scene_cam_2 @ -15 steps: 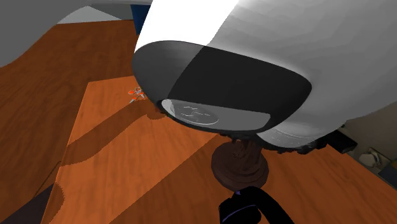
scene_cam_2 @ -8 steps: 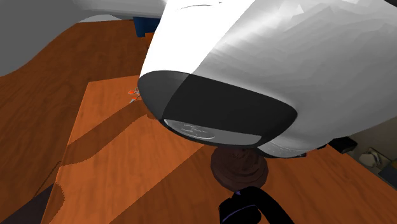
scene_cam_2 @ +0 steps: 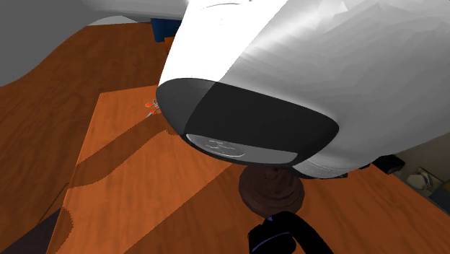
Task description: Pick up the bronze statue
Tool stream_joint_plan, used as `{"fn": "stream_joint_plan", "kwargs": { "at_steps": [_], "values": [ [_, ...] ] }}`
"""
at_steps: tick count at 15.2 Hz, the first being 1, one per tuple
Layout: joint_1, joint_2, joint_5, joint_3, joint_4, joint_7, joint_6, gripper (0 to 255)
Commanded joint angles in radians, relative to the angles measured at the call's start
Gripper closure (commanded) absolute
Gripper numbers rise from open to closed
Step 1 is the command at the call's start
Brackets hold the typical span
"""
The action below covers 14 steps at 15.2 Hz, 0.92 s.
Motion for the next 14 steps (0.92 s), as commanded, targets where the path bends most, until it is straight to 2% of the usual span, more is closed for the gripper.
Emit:
{"fn": "stream_joint_plan", "kwargs": {
  "at_steps": [1,14],
  "values": [
    [-0.004,-0.001,-0.003,0.0,0.019,0.009,-0.016,255],
    [-0.082,0.018,-0.001,0.009,0.217,0.086,-0.177,255]
  ]
}}
